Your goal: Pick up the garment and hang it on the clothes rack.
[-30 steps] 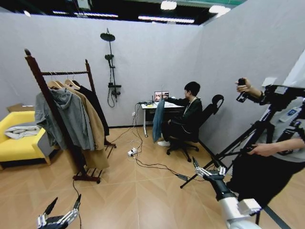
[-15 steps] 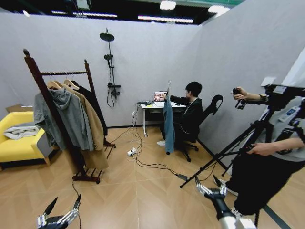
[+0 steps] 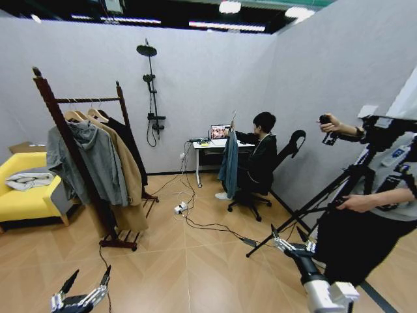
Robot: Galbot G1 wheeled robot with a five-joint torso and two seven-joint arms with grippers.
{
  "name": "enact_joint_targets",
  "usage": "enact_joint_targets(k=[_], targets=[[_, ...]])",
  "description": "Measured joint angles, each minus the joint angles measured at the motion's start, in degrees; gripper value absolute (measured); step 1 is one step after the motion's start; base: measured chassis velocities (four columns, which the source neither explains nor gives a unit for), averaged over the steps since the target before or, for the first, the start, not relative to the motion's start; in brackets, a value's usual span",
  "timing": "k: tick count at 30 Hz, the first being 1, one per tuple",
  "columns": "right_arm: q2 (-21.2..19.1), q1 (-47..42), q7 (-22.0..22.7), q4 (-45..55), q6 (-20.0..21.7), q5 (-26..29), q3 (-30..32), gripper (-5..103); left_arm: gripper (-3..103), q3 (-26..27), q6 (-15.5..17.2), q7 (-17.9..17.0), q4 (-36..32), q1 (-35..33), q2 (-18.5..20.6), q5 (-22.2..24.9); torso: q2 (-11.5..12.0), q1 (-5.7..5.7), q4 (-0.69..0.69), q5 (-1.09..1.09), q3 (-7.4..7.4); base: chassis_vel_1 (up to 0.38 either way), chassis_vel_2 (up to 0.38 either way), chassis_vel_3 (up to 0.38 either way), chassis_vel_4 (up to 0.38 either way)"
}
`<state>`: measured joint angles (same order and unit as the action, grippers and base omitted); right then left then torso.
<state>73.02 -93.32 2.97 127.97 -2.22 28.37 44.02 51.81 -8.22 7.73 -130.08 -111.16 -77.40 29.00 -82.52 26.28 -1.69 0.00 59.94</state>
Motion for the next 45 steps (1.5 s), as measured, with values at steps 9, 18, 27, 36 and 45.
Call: enact_joint_targets(k=[9, 18, 27, 36, 45], targets=[[0.4, -1.0, -0.2, 0.5, -2.2, -1.9, -0.5, 100, 100, 0.0, 0.0, 0.0, 0.0, 0.0, 0.0, 0.0, 0.0, 0.0, -0.01, 0.0, 0.0, 0.0, 0.0, 0.0, 0.0], [1.8, -1.1, -0.2, 0.9, -4.5, -5.4, -1.0, 100, 100, 0.0, 0.0, 0.0, 0.0, 0.0, 0.0, 0.0, 0.0, 0.0, 0.0, 0.0, 0.0, 0.0, 0.0, 0.0, 0.0], [0.8, -1.5, -0.3, 1.0, -2.7, -1.2, 0.7, 100, 100, 0.0, 0.0, 0.0, 0.0, 0.0, 0.0, 0.0, 0.0, 0.0, 0.0, 0.0, 0.0, 0.0, 0.0, 0.0, 0.0], [0.3, -0.4, -0.5, 1.0, -2.1, -1.2, 0.3, 100, 100, 0.0, 0.0, 0.0, 0.0, 0.0, 0.0, 0.0, 0.0, -0.01, 0.0, 0.01, 0.0, -0.038, 0.038, 0.041, -0.034], [-0.5, 0.1, -0.5, 0.7, -2.1, -1.2, 0.6, 100, 100, 0.0, 0.0, 0.0, 0.0, 0.0, 0.0, 0.0, 0.0, -0.01, 0.02, 0.03, 0.0, -0.169, 0.174, 0.18, -0.188]])
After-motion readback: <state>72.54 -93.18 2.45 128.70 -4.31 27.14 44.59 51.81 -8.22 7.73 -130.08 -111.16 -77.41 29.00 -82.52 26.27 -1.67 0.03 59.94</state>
